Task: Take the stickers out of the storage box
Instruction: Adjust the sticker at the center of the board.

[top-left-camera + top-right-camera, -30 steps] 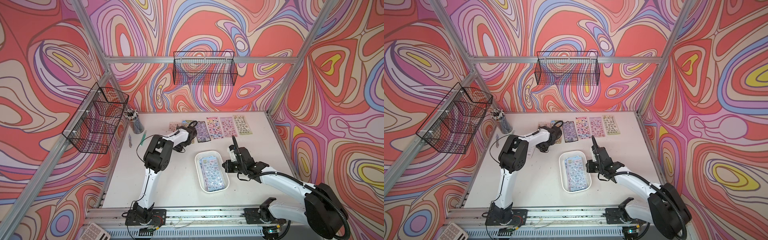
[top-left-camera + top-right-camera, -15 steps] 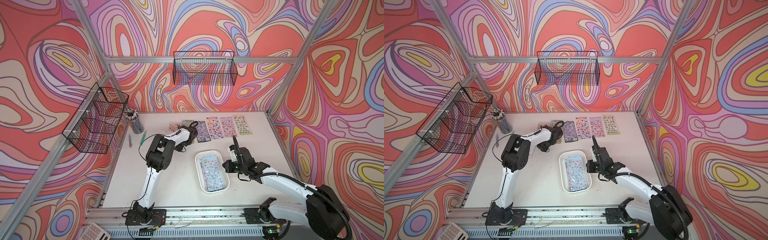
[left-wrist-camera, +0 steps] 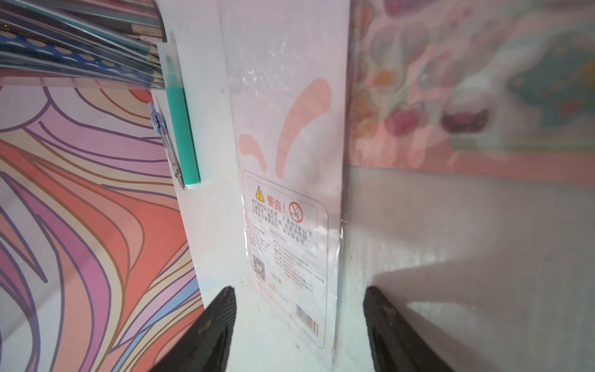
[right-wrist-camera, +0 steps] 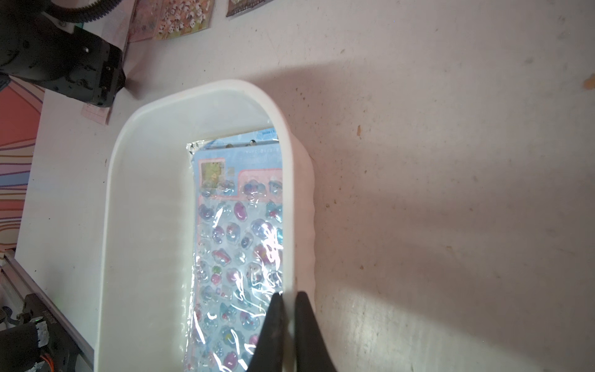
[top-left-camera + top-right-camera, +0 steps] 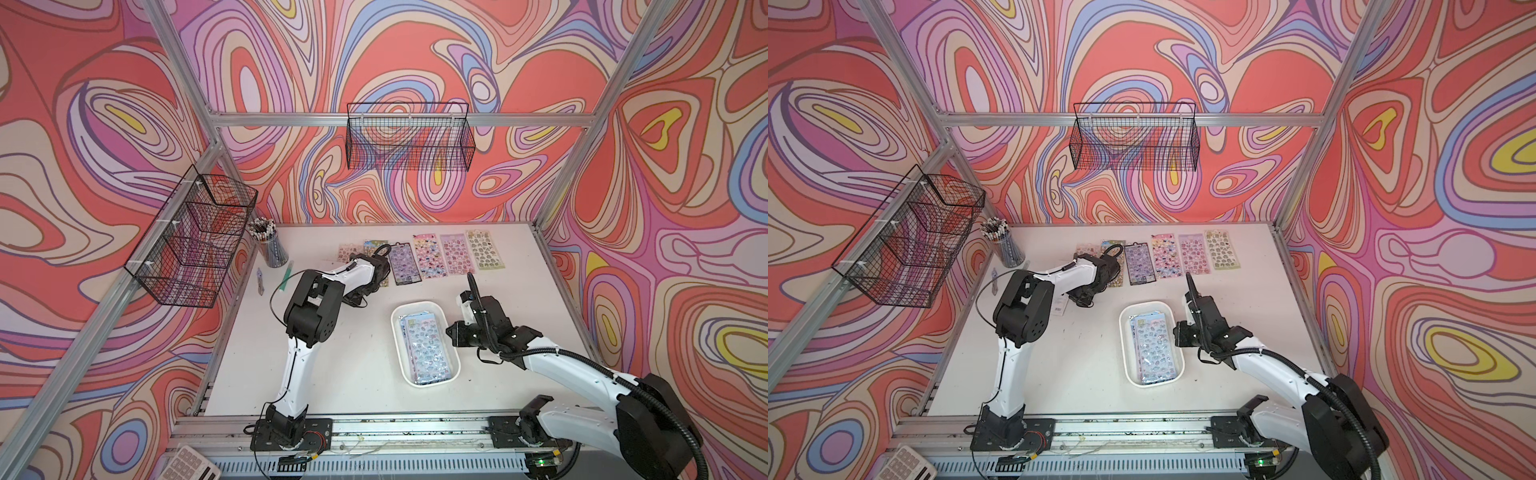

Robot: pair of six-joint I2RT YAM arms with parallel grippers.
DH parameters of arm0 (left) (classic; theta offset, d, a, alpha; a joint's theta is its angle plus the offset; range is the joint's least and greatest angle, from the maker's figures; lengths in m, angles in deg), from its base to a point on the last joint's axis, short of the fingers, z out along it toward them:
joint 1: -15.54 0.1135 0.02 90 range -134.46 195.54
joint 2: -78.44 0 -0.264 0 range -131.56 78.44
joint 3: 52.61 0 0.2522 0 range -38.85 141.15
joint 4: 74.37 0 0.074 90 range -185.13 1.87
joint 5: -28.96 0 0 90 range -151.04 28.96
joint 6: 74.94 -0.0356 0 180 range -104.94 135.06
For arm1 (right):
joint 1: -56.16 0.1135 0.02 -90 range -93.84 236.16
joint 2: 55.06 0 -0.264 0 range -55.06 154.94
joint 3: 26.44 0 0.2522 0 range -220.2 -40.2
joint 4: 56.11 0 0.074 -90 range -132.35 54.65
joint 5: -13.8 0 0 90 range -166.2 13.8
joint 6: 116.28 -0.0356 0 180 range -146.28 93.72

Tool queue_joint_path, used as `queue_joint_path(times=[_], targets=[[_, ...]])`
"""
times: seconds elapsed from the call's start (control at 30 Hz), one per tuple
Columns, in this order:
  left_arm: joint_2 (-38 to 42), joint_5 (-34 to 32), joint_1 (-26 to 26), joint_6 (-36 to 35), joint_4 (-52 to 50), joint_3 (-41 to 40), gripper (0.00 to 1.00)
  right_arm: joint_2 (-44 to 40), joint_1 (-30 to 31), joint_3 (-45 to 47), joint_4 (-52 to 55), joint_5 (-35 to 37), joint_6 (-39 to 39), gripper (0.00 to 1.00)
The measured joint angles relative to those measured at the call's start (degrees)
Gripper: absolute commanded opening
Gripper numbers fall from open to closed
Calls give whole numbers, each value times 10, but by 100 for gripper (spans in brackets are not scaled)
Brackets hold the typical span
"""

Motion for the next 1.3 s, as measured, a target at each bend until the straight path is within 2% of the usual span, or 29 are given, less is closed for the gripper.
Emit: queue_joint_path(times=[0.17,0.33,0.77,1.03,1.13,1.23,1.3], targets=[[11,9,6,-2,8,-16,62,0,0,0,0,0,0,2],[14,18,14,0,9,-23,53,-1,0,1,0,0,0,2],[37,40,44,0,14,-66,40,-5,0,3,-2,0,-2,2],[37,60,49,-17,28,-66,24,-5,0,3,-2,0,-2,2],[37,67,52,-26,35,-66,15,-5,0,3,-2,0,-2,2],[37,71,55,-32,40,-66,0,-5,0,3,-2,0,-2,2],[37,71,56,-37,43,-65,0,-5,0,3,0,3,-2,2]])
